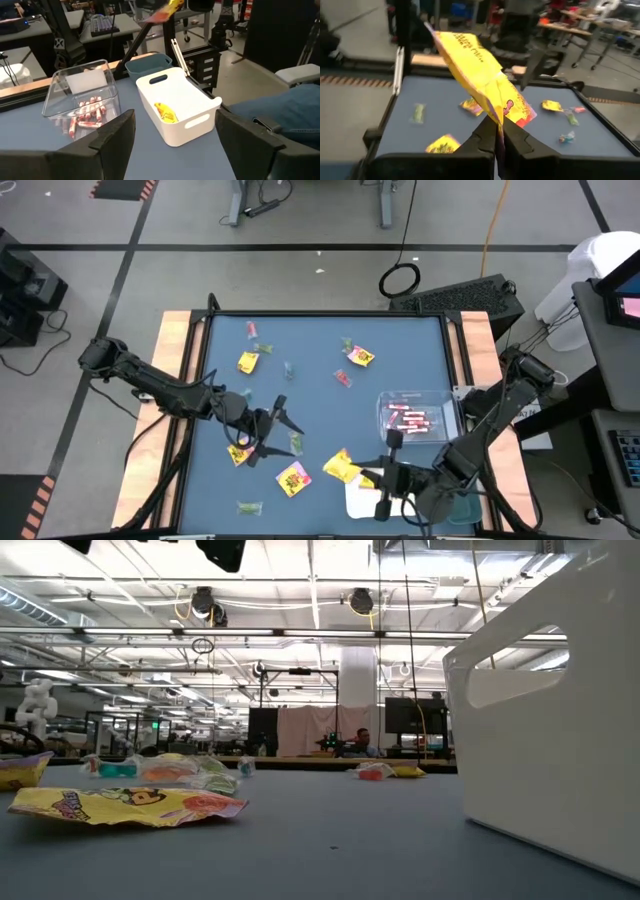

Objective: Sort candy
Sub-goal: Put the yellow candy into the white bin

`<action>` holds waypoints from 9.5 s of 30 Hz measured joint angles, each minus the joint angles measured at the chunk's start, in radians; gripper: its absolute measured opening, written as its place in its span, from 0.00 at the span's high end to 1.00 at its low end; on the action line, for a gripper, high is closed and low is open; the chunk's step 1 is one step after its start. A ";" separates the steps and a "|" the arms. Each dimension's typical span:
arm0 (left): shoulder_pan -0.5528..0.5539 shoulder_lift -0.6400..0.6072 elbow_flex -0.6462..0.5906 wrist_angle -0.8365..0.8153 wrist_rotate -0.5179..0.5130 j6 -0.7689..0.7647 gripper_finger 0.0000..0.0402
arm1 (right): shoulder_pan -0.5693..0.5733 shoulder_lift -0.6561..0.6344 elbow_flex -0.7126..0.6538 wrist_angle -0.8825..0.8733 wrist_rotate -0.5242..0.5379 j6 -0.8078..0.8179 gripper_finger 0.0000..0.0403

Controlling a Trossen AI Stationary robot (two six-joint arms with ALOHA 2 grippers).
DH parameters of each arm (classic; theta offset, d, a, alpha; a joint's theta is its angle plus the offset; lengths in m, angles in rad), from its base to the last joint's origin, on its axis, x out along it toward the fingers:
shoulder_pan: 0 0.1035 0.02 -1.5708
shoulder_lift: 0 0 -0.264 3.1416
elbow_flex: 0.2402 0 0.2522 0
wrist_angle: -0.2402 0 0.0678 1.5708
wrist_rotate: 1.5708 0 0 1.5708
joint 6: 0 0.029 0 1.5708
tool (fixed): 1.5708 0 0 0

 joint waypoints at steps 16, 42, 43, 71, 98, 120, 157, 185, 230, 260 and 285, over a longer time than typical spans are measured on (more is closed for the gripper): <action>-0.002 0.000 0.000 0.001 0.002 -0.001 0.31 | 0.033 0.000 0.000 0.011 0.120 -0.005 1.00; -0.002 0.001 0.000 -0.003 0.003 -0.002 0.31 | 0.033 0.001 0.000 0.007 0.117 -0.713 1.00; -0.002 0.001 0.000 -0.003 0.003 -0.001 0.31 | 0.033 0.001 0.000 0.007 0.117 -0.734 1.00; -0.002 0.001 -0.001 -0.003 0.003 -0.006 0.31 | 0.033 0.001 0.000 0.007 0.117 -0.418 1.00; -0.002 0.001 -0.001 -0.001 0.002 -0.003 0.31 | 0.024 0.001 0.000 0.005 -0.164 0.243 1.00; -0.004 0.001 -0.001 -0.002 -0.001 -0.007 0.31 | 0.025 0.002 -0.001 -0.447 -0.460 0.797 1.00; -0.004 0.001 -0.001 -0.026 -0.002 -0.026 0.31 | 0.047 0.152 0.000 -0.639 -0.795 1.196 0.81; -0.403 0.148 -0.023 -0.150 -0.230 -0.071 0.31 | 0.070 0.130 0.166 -0.407 -0.327 0.726 0.80; -0.285 0.500 -0.020 -0.083 -0.199 0.002 0.98 | -0.081 0.191 0.165 -0.271 -0.273 0.463 0.80; -0.269 0.449 -0.013 -0.041 -0.334 -0.061 0.99 | -0.251 0.480 0.165 -0.038 -0.534 0.364 0.60; -0.231 0.449 -0.012 0.038 -0.365 -0.233 0.99 | -0.303 0.562 0.165 0.013 -0.513 0.149 0.50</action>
